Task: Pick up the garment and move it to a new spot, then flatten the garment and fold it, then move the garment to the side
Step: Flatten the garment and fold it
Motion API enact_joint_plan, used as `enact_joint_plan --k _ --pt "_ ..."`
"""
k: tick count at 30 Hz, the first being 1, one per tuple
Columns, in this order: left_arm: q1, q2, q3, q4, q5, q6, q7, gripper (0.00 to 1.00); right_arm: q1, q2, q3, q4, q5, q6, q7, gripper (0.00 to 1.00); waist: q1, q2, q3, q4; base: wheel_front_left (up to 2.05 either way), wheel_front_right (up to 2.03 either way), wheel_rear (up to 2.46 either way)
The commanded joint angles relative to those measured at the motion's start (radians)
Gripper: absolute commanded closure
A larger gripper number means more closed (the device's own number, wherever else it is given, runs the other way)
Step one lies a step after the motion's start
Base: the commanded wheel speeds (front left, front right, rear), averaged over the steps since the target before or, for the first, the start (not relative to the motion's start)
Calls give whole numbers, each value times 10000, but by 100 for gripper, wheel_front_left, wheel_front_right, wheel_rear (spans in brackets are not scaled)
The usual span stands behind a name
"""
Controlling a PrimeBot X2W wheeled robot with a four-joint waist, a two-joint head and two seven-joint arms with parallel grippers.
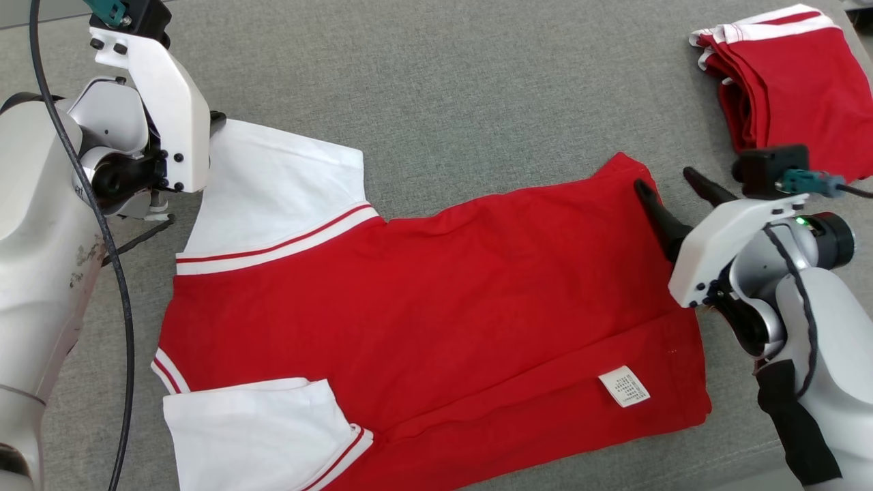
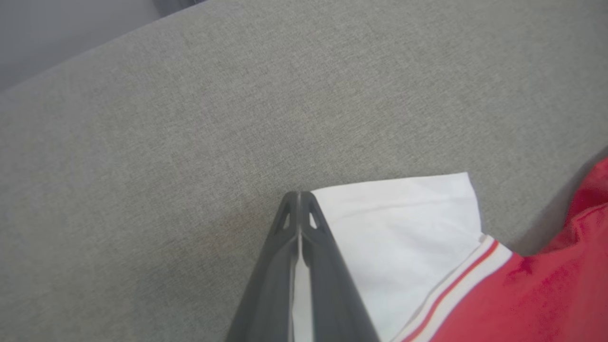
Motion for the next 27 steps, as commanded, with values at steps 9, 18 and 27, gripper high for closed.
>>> enact_joint_plan --k 9,18,27 --pt "151 41 -455 -169 -352 -5 -105 100 -1117 287 192 1395 -880 -4 1182 0 -1 0 -147 238 0 0 0" --pt "-33 135 -834 -281 -482 -5 -115 100 -1722 521 -215 2027 -1658 -4 1817 0 -1 0 -128 384 0 0 0" --pt "-360 258 -1186 -399 -470 -5 -307 100 -2068 641 -193 2473 -1536 -4 2371 100 -1 0 31 444 0 0 0"
